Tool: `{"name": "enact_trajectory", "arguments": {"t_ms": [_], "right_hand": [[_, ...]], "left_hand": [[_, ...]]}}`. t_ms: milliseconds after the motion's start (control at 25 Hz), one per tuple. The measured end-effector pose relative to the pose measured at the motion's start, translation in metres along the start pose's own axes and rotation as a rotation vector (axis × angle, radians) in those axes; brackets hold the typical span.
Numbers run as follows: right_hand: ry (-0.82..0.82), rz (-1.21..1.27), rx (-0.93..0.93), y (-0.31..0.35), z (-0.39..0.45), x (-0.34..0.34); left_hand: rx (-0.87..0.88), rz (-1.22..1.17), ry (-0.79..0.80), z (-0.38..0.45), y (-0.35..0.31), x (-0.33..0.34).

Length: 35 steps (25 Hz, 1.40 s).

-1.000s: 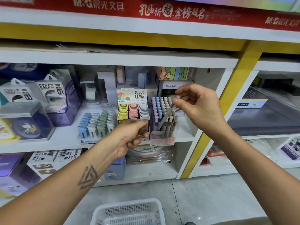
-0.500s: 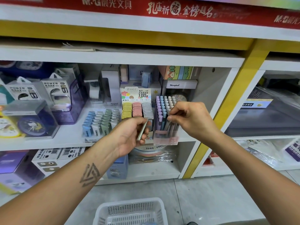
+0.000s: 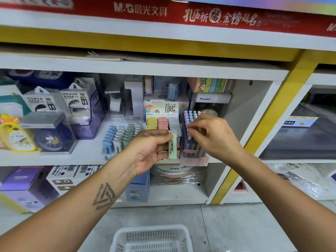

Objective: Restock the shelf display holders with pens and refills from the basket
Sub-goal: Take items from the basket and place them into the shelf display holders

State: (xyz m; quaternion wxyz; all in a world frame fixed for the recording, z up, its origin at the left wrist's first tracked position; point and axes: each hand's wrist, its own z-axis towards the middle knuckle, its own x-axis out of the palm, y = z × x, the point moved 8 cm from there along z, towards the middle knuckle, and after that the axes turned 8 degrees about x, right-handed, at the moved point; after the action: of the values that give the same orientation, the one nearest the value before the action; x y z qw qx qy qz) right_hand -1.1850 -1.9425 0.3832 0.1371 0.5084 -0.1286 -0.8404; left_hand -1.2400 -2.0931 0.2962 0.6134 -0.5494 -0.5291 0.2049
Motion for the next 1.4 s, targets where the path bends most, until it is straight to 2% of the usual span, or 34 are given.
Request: {"name": "enact_trajectory", "arguments": {"t_ms": [120,200,360,480,600,680,760,880,1000,1120,1200,1280,1400], "right_hand": [[0.138,0.406,0.212,0.014,0.007,0.019],[0.248,0.628,0.282,0.03,0.014,0.035],[0.343,0.752,0.275,0.061,0.034,0.059],[0.274,0.798,0.284,0.071,0.052,0.066],[0.09,0.652,0.287,0.062,0.069,0.067],[0.04,0.515,0.25,0.06,0.076,0.074],[0.043,0.432,0.197,0.064,0.081,0.086],[0.105,0.373,0.098,0.077,0.087,0.102],[0.043,0.374,0.052,0.083,0.09,0.105],[-0.09,0.213,0.002,0.092,0.091,0.103],[-0.119,0.088,-0.035,0.103,0.094,0.109],[-0.084,-0.096,-0.038,0.11,0.106,0.124],[0.091,-0.345,-0.019,0.117,0.128,0.152]], "left_hand": [[0.094,0.058,-0.101,0.0,-0.017,-0.016],[0.129,0.064,-0.12,0.0,-0.027,-0.027],[0.192,0.132,-0.119,-0.003,-0.048,-0.052],[0.259,0.173,-0.133,-0.003,-0.071,-0.078],[0.344,0.571,-0.301,-0.001,-0.096,-0.117],[0.374,0.852,-0.316,0.0,-0.101,-0.128],[0.347,1.138,-0.219,0.003,-0.092,-0.129],[0.35,1.514,0.016,0.006,-0.074,-0.12],[0.343,1.643,0.142,0.005,-0.06,-0.118],[0.327,1.714,0.224,0.004,-0.047,-0.113],[0.304,1.775,0.243,0.005,-0.043,-0.11],[0.286,1.812,0.252,0.009,-0.039,-0.11],[0.291,1.81,0.254,0.012,-0.038,-0.11]]}}
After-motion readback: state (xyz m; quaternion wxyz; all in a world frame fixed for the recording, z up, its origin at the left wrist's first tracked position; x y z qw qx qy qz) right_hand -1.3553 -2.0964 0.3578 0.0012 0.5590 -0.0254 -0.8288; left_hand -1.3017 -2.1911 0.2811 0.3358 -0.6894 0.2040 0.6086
